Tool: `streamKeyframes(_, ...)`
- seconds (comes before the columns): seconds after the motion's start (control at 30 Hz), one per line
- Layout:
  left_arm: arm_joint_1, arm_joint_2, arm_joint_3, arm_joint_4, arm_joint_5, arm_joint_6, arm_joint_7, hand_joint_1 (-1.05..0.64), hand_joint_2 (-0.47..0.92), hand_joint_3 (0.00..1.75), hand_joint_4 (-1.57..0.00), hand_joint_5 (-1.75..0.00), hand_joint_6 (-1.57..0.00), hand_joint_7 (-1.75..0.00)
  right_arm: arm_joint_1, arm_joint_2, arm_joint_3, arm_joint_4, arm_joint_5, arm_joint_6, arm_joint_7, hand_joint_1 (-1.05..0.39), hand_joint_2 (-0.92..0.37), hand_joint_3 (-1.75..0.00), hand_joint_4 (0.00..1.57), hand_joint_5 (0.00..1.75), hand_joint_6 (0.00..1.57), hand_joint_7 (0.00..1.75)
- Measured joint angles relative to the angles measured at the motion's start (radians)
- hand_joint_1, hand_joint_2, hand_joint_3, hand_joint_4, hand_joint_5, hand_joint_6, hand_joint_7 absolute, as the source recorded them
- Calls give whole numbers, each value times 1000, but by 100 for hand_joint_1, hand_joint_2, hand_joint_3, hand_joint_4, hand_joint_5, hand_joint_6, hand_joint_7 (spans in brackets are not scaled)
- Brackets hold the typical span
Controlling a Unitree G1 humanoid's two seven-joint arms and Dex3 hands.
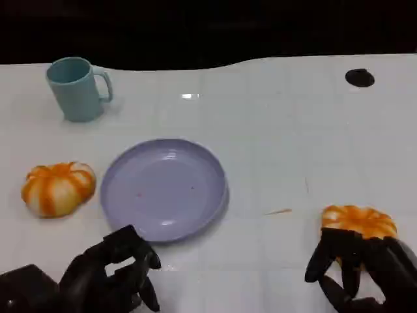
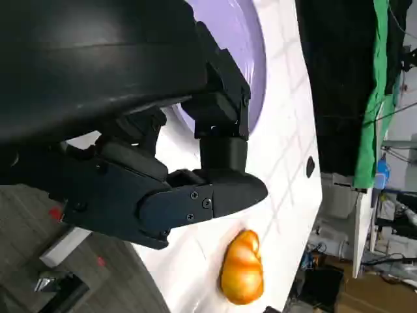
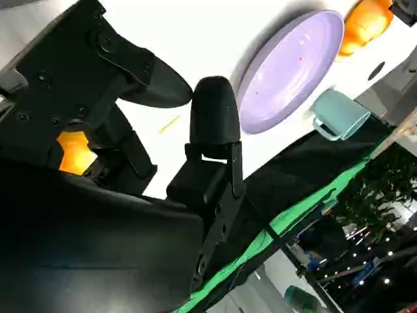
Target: Grasp the bread from the table and place it into the plate.
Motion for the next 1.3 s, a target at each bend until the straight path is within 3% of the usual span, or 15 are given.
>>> streamKeyframes(1.07, -11, 1, 5, 16, 7, -22, -1, -70, 92, 61, -79, -175, -62, -160, -2, 1, 1, 7, 0, -3, -1, -3, -29, -131, 95, 174, 86, 129)
streamKeyframes(1.3, -11, 5, 5, 16, 7, -21, -1, -69, 92, 63, -80, -175, -62, -162, -1, 11, 0, -8, 10, 3, -1, -4, -29, -118, 76, 134, 78, 89)
